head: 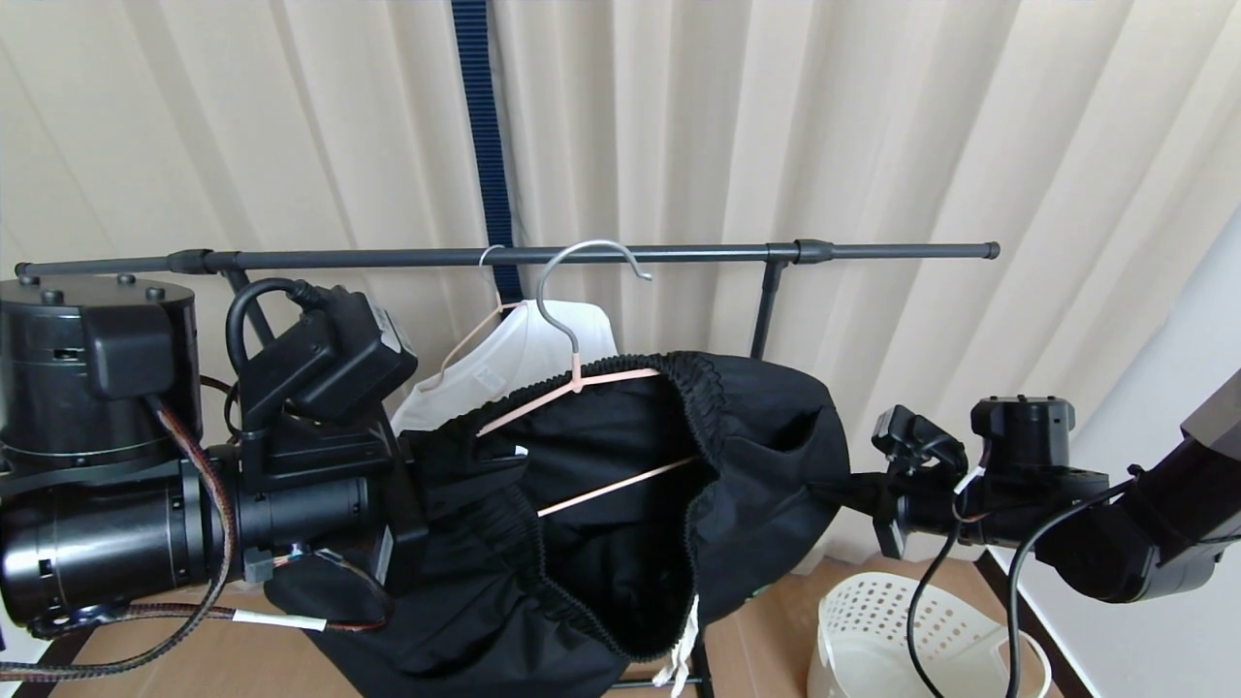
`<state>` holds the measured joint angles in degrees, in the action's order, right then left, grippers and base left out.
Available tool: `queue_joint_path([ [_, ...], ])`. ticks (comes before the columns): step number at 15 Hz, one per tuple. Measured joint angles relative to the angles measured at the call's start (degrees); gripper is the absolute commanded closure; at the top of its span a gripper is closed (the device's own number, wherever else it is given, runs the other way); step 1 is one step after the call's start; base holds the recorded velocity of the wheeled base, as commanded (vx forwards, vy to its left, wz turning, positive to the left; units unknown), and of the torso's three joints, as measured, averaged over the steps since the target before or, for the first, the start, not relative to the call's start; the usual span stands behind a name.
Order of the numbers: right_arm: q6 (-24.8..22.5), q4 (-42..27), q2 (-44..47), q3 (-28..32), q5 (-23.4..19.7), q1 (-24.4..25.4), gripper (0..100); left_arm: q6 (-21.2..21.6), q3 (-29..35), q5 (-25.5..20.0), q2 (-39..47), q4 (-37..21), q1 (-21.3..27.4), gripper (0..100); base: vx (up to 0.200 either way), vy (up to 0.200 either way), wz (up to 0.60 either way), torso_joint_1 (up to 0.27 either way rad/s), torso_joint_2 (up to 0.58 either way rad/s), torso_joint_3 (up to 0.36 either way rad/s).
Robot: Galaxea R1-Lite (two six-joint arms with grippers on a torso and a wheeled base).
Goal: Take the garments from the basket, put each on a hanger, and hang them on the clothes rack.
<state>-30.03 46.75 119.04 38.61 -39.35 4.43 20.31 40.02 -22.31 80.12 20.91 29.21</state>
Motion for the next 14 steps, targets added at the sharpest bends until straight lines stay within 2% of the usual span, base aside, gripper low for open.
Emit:
queue_joint_path([
  [5, 0.0, -0.1, 0.4, -0.2, 0.2, 0.4, 100, -1.0, 0.1, 0.0, 0.0, 0.0, -0.2, 100, 0.0, 0.0, 0.0, 0.0, 0.0, 0.0],
  [6, 0.0, 0.1, 0.4, -0.3, 0.2, 0.4, 0, -1.0, 0.1, 0.0, 0.1, 0.0, -0.2, 100, 0.0, 0.0, 0.0, 0.0, 0.0, 0.0],
  [11, -0.2, 0.7, -0.5, -1.0, 0.1, 0.5, 0, -1.3, 0.2, 0.1, 0.4, 0.2, -1.4, 100, 0.0, 0.0, 0.0, 0.0, 0.0, 0.0],
  [14, -0.3, 1.9, -2.5, -1.8, -0.2, 0.5, 0, -3.3, 0.3, 0.2, 1.2, 0.2, -2.4, 100, 0.0, 0.0, 0.0, 0.0, 0.0, 0.0],
])
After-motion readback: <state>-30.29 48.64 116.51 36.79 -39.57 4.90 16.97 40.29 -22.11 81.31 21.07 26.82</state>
